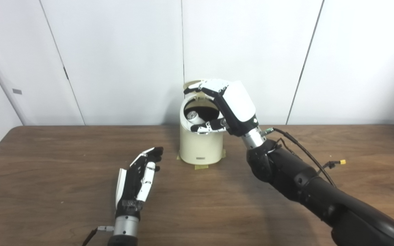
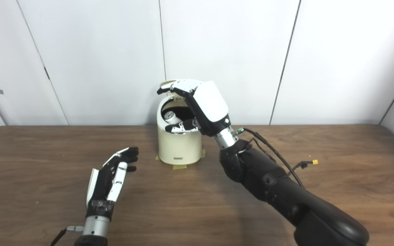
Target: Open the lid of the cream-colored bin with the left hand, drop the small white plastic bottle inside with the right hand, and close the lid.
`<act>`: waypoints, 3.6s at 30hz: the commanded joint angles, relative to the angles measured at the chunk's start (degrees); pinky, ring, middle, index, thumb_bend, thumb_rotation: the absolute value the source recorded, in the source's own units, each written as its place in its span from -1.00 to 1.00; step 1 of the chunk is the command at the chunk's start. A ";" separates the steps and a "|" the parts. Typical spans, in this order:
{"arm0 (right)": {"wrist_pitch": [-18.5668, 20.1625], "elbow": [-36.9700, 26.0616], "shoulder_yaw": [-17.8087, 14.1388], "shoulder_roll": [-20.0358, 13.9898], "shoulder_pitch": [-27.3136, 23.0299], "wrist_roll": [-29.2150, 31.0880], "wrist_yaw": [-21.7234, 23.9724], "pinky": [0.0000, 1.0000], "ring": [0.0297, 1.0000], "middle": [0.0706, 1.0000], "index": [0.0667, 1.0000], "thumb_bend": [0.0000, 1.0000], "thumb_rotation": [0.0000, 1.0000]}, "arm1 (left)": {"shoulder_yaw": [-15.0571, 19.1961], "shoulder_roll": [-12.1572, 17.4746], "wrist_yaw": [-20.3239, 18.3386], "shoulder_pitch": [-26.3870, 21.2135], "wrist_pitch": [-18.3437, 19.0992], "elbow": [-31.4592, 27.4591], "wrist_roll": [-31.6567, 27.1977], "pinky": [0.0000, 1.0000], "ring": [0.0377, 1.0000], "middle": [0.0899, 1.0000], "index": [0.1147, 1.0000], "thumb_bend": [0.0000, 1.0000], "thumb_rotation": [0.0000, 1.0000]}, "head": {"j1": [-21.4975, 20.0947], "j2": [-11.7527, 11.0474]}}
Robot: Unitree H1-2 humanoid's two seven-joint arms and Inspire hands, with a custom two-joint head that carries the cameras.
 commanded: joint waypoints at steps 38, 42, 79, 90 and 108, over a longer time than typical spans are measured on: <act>-0.97 -27.52 -22.90 -0.42 24.16 14.22 8.20 -0.15 -0.06 -0.01 -0.09 -0.03 -0.71 | 0.16 0.37 0.88 0.67 -2.74 2.95 0.10 0.41 0.53 0.51 0.47 -0.46 0.63 | -1.96 -0.59; 0.17 -29.11 -27.78 1.00 30.60 16.05 15.33 -0.02 0.13 0.15 -0.08 -0.04 -0.67 | 0.18 0.55 1.11 0.70 -2.83 2.99 0.36 0.37 0.53 0.50 0.47 -0.51 0.59 | -2.20 -0.39; 9.45 -28.88 -41.87 5.96 40.24 23.51 44.73 0.57 0.73 0.75 0.78 -0.61 0.59 | 0.99 1.68 0.16 0.72 -2.43 3.96 -1.15 0.41 0.54 0.53 0.48 -0.53 0.57 | -3.07 0.41; 13.25 -32.73 -44.05 7.26 40.24 24.91 45.65 0.57 0.75 0.77 0.81 -0.64 0.68 | 1.45 1.68 0.48 -0.25 -1.90 3.93 -1.69 0.39 0.54 0.51 0.47 -0.52 0.56 | -3.48 -0.20; 20.55 -40.83 -46.50 8.96 42.48 27.97 48.04 0.62 0.76 0.80 0.83 -0.62 0.44 | 2.17 4.96 -1.17 -4.69 15.14 -13.61 7.01 0.45 0.59 0.57 0.53 -0.35 0.60 | -2.60 -1.12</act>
